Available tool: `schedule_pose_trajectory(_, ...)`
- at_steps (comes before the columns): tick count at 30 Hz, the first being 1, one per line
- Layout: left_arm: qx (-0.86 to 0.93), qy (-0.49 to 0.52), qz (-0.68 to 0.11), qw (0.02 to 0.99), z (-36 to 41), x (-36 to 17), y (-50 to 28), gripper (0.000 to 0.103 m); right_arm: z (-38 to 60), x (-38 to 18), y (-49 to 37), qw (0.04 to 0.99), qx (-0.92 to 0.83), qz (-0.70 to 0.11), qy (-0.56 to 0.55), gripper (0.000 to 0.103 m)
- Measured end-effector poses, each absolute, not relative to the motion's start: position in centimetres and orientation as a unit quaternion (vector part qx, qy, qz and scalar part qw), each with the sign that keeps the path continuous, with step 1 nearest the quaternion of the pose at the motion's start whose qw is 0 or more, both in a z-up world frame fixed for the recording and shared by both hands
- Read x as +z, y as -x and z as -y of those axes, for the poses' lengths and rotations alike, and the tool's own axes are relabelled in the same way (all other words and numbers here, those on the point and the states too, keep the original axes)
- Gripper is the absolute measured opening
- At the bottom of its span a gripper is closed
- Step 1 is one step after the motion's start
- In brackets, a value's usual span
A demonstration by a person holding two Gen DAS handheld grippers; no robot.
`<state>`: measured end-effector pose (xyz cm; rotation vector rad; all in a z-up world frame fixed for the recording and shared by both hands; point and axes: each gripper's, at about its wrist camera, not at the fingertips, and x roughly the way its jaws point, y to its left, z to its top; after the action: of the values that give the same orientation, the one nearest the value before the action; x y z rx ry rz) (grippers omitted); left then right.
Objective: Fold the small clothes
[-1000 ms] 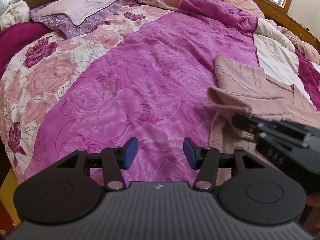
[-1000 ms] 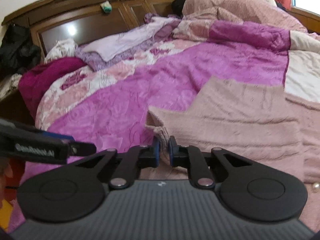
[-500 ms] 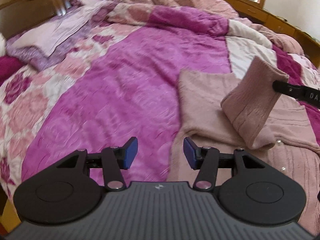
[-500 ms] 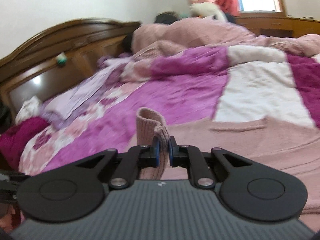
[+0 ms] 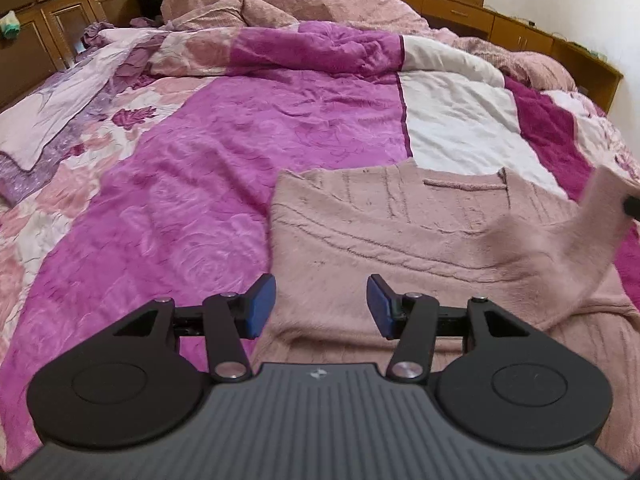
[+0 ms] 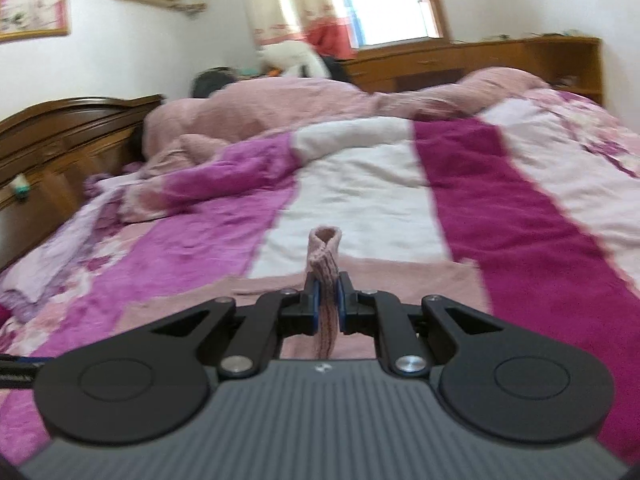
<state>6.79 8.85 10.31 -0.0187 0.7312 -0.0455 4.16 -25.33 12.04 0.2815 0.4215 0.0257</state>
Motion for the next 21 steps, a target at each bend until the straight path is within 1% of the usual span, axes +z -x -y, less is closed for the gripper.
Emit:
schedule_pose_trajectory(8, -0.005, -0.004, -0.378, 0.926, -7.2, 7.0, -11.4, 0.058, 29.3, 6.8, -3.4, 0.95, -0.029, -0.271, -0.155, 0.012)
schedule_pose_trajectory(10, 0.001, -0.009, -0.382, 0.924, -6.9, 6.4, -12.1, 0.058, 29.6, 5.6, -3.4, 0.942, -0.029, -0.294, -0.156, 0.014)
schedule_pose_trajectory(14, 0.004, -0.02, -0.382, 0.924, -6.6, 5.9, -12.9, 0.058, 30.0, 5.1, -2.9, 0.934, -0.02, -0.318, -0.162, 0.016)
schedule_pose_trajectory(15, 0.004, -0.021, -0.382, 0.924, -6.6, 6.0, -12.8, 0.058, 30.1, 5.4, -2.8, 0.934, -0.019, -0.32, -0.158, 0.021)
schedule_pose_trajectory(16, 0.004, -0.023, -0.382, 0.924, -6.6, 6.0, -12.9, 0.058, 30.1, 5.7, -2.6, 0.934, -0.019, -0.322, -0.154, 0.029)
schedule_pose_trajectory(17, 0.003, -0.024, -0.382, 0.924, -6.6, 6.0, -13.0, 0.058, 30.1, 6.1, -2.5, 0.934, -0.019, -0.323, -0.151, 0.033)
schedule_pose_trajectory(18, 0.003, -0.023, -0.382, 0.924, -6.6, 6.0, -13.1, 0.058, 30.3, 6.5, -2.2, 0.934, -0.019, -0.323, -0.149, 0.042)
schedule_pose_trajectory(19, 0.003, -0.023, -0.382, 0.924, -6.6, 6.0, -13.2, 0.058, 30.4, 6.9, -2.0, 0.935, -0.019, -0.32, -0.148, 0.046)
schedule_pose_trajectory(21, 0.003, -0.021, -0.382, 0.924, -6.7, 6.1, -13.4, 0.058, 30.8, 7.8, -1.8, 0.94, -0.012, -0.307, -0.148, 0.046)
